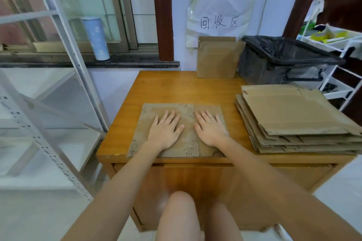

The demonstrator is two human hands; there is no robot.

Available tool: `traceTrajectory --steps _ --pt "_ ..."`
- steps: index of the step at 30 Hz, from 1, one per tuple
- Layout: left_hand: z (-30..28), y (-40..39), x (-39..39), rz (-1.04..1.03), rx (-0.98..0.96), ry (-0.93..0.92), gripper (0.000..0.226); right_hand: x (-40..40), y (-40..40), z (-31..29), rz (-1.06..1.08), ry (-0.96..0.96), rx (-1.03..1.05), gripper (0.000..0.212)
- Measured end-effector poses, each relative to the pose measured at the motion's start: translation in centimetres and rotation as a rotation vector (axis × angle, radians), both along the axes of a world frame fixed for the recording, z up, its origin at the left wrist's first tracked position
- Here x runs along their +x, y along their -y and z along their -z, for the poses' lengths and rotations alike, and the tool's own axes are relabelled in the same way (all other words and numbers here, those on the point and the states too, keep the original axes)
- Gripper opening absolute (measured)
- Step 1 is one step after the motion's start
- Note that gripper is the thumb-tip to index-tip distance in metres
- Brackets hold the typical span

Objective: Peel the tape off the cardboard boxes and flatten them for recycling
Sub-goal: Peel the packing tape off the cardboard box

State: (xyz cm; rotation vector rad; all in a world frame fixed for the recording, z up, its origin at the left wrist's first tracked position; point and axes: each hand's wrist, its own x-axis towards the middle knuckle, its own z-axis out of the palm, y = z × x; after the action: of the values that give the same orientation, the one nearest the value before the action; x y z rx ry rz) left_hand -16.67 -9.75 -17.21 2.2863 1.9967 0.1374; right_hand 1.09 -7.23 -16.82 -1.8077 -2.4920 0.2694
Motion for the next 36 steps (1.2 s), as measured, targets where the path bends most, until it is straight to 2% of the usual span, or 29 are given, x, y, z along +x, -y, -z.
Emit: traceTrajectory --steps 2,5,6,9,12,18,23,25,28,30,32,36 --pt "0.2 0.0 0.0 0.001 0.024 -0.011 0.058 0.0 0.1 -0.4 -0.006 0.033 0.013 0.056" --pt "0.3 0.1 0.2 -0.001 0.061 -0.019 0.057 -0.9 0.7 -1.0 -0.091 0.145 0.174 0.059" --pt "0.3 0.1 0.1 -0.004 0.071 -0.023 0.057 -1.4 1.0 -1.0 -0.127 0.126 0.177 0.060" --pt "0.4 0.1 0.1 -0.009 0.072 -0.020 0.055 -2.3 1.6 -0.2 -0.154 0.039 0.053 0.060" --pt "0.4 0.1 -0.2 -0.037 0.051 -0.002 0.054 -1.7 1.4 0.1 -0.147 0.024 0.037 0.059" --pt "0.2 0.7 -3.0 -0.223 0.000 0.021 0.063 1.0 1.3 0.0 0.013 0.031 0.052 0.063" --pt "0.3 2.1 -5.2 -0.428 0.005 -0.001 0.077 2.5 2.3 -0.4 0.400 0.107 0.046 0.079" --pt "0.3 2.4 -4.7 -0.462 0.075 -0.056 0.076 2.7 2.6 -0.8 0.411 0.154 0.026 0.083" --pt "0.1 2.8 -4.0 -0.452 0.199 -0.093 0.067 2.7 3.2 -1.3 0.351 0.169 0.082 0.074" --pt "0.0 3.1 -3.9 -0.435 0.241 -0.082 0.064 2.5 3.6 -1.7 0.304 0.187 0.152 0.066" --pt "0.0 3.1 -4.1 -0.433 0.244 -0.043 0.064 2.4 3.8 -2.1 0.286 0.186 0.140 0.067" --pt "-0.6 3.5 -4.2 -0.452 0.237 0.036 0.074 2.4 4.0 -3.4 0.334 -0.024 0.029 0.075"
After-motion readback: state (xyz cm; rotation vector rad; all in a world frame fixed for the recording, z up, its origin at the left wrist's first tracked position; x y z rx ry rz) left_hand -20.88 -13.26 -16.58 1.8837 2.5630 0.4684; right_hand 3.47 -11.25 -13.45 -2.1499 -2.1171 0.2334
